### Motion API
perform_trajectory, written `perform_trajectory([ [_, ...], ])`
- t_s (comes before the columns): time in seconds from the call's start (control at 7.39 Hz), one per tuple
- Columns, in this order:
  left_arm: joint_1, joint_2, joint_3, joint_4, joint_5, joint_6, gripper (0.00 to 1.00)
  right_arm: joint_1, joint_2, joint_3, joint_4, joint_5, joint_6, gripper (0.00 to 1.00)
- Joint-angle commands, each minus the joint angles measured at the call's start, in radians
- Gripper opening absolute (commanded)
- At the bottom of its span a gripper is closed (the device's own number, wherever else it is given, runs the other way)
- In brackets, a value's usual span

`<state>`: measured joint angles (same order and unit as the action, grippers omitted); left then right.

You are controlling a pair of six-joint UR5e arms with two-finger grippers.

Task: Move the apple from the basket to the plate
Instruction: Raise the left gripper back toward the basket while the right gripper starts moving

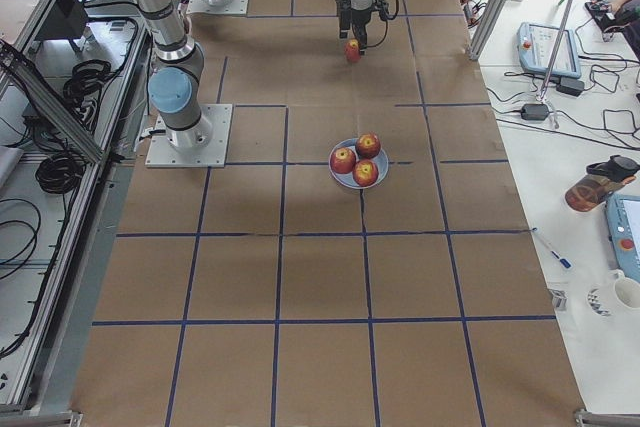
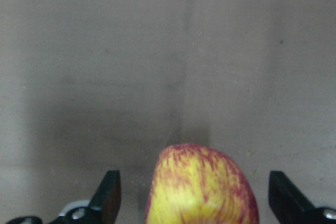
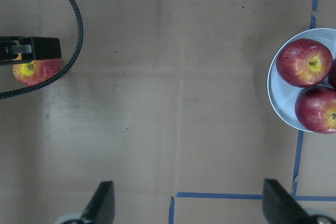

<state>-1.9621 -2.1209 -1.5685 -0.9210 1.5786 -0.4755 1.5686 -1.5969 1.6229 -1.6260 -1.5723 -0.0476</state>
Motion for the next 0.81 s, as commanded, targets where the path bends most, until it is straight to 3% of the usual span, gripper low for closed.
perform_trajectory([
  [0.0,0.023,0.126,0.030,-0.127,0.003,0.082,0.99,-0.001,0.000,0.000,0.000,0.000,0.000,1.00],
  [0.41,0.156,0.361,0.114,-0.506,0.004,0.291,0.99,-0.001,0.000,0.000,0.000,0.000,-0.001,1.00],
  [0.68,0.210,0.465,0.116,-0.610,0.004,0.420,0.99,-0.001,0.000,0.000,0.002,0.000,-0.002,1.00],
])
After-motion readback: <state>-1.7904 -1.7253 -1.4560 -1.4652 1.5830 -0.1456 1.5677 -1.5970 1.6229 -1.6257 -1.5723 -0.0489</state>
